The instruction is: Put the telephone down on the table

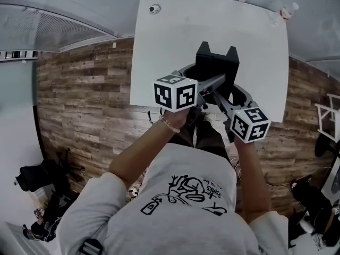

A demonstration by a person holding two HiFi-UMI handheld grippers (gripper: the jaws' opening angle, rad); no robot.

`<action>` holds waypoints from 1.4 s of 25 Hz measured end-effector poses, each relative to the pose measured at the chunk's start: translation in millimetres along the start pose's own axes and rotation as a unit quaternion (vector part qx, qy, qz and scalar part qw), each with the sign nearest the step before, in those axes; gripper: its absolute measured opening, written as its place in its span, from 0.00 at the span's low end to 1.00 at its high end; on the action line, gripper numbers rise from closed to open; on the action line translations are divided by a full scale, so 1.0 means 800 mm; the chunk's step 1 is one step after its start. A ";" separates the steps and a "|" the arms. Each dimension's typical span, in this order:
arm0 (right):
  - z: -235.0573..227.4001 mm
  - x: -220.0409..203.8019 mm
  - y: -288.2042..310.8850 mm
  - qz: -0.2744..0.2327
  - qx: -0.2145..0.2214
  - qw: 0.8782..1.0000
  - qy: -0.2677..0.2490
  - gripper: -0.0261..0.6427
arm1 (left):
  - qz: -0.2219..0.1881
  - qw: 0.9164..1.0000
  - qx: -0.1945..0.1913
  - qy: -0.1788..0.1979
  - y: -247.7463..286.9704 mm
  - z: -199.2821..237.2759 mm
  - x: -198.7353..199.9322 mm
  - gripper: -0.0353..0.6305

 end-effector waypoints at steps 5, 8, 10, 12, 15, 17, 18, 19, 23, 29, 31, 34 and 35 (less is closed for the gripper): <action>-0.015 -0.011 0.015 0.005 0.002 1.000 0.007 0.39 | 0.007 1.000 0.004 -0.001 0.018 0.017 0.000 0.61; -0.023 -0.018 0.027 0.009 0.002 1.000 0.011 0.39 | 0.011 1.000 0.005 -0.005 0.028 0.030 0.001 0.61; -0.028 -0.022 0.034 0.012 0.003 1.000 0.014 0.39 | 0.012 1.000 0.008 -0.008 0.033 0.038 0.001 0.61; -0.034 -0.027 0.040 0.015 0.003 1.000 0.018 0.39 | 0.015 1.000 0.009 -0.011 0.041 0.046 0.001 0.61; -0.045 -0.036 0.053 0.019 0.003 1.000 0.024 0.39 | 0.020 1.000 0.012 -0.014 0.055 0.060 0.001 0.61; -0.050 -0.042 0.060 0.023 0.003 0.999 0.028 0.39 | 0.024 0.999 0.013 -0.016 0.062 0.069 -0.001 0.61; -0.052 -0.045 0.062 0.024 0.002 0.999 0.030 0.39 | 0.026 0.999 0.014 -0.017 0.065 0.073 -0.002 0.61; -0.054 -0.049 0.065 0.026 0.002 0.999 0.031 0.39 | 0.027 0.999 0.014 -0.018 0.068 0.076 -0.003 0.61; -0.062 -0.062 0.072 0.029 0.000 0.999 0.037 0.39 | 0.032 0.999 0.017 -0.019 0.080 0.088 -0.010 0.61; -0.080 -0.072 0.084 0.034 -0.001 0.999 0.041 0.39 | 0.034 0.999 0.018 -0.017 0.100 0.100 -0.010 0.61; -0.091 -0.075 0.090 0.037 -0.002 0.998 0.040 0.39 | 0.032 0.999 0.018 -0.021 0.111 0.107 -0.008 0.61; -0.097 -0.081 0.093 0.041 -0.001 0.998 0.043 0.39 | 0.033 0.999 0.021 -0.025 0.118 0.113 -0.011 0.61; -0.096 -0.083 0.094 0.042 -0.001 0.998 0.045 0.39 | 0.034 0.999 0.020 -0.026 0.118 0.114 -0.012 0.61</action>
Point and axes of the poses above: the fingertips, and each gripper's own axes: y forward along the fingers, z to its left, x out of its top, the point moved 4 cm from there along -y, backward along the fingers, and after that the axes turned 15 degrees about -y, right-handed, at the moved point
